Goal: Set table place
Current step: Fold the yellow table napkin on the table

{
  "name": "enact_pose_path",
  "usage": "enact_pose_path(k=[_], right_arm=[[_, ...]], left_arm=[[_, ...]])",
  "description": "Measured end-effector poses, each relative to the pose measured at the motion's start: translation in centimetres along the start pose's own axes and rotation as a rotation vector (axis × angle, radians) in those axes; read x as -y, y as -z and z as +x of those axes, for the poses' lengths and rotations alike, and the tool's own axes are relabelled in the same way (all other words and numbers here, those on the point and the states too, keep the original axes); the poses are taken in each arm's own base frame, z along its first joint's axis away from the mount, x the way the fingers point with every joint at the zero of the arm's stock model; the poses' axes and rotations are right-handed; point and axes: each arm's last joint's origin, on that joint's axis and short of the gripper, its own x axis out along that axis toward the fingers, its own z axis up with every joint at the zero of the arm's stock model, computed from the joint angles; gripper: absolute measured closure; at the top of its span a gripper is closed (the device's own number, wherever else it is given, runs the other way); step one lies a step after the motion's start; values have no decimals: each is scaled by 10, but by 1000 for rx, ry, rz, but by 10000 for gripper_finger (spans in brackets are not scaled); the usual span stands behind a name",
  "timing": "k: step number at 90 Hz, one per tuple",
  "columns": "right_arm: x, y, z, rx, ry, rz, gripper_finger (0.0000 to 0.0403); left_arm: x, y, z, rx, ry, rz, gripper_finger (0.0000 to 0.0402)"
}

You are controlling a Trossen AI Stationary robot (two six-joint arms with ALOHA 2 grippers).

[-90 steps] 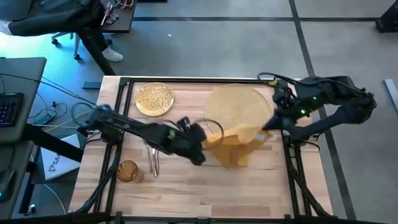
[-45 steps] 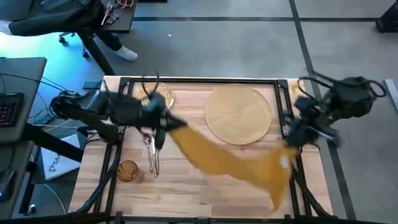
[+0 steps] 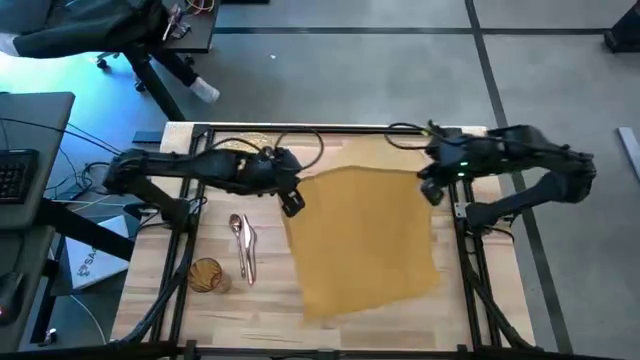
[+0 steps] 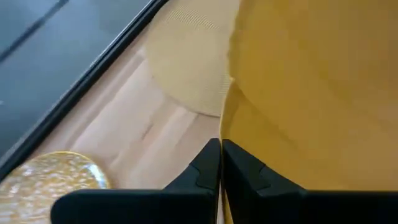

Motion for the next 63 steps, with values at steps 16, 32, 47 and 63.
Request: enact_pose_path(k=[16, 32, 47, 63], right_arm=[[9, 9, 56, -90, 183, 38, 403], [17, 14, 86, -172, 132, 96, 403], [14, 8, 90, -145, 8, 17, 403], [22, -9, 100, -32, 116, -99, 403]], left_arm=[[-6, -4, 26, -40, -106, 161, 401], [-35, -11, 42, -93, -130, 248, 401], [-59, -16, 52, -136, -57, 325, 401], [-91, -21, 62, -148, -97, 335, 401]])
